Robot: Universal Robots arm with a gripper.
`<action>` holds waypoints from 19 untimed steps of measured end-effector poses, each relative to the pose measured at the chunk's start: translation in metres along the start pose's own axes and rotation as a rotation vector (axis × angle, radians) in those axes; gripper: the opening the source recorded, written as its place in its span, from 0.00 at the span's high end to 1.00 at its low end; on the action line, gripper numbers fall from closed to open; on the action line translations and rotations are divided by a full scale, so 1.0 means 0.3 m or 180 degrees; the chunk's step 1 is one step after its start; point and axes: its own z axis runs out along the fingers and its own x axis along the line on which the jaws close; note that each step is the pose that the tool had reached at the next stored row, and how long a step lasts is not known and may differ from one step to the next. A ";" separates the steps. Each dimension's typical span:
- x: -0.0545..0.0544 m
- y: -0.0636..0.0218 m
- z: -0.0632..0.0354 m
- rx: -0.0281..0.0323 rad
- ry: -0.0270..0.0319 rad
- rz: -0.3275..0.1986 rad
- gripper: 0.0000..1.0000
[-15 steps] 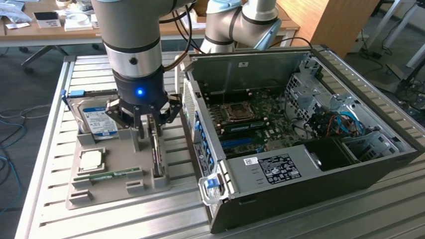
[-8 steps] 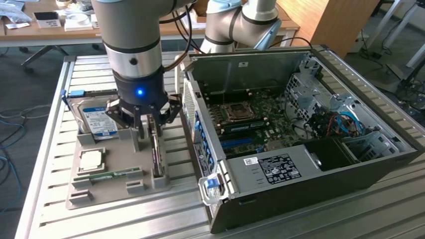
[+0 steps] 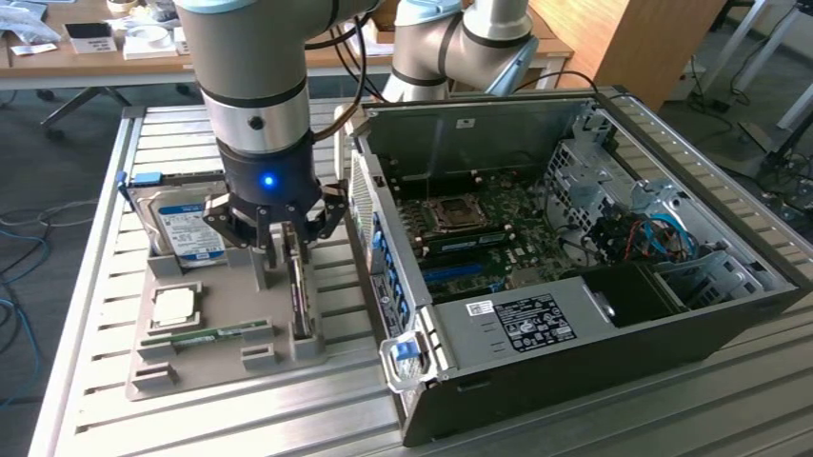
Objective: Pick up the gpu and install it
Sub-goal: 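Pick up the gpu and move the gpu toward the slot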
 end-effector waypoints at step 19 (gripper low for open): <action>-0.003 0.000 0.013 0.0000 0.0000 0.0000 0.58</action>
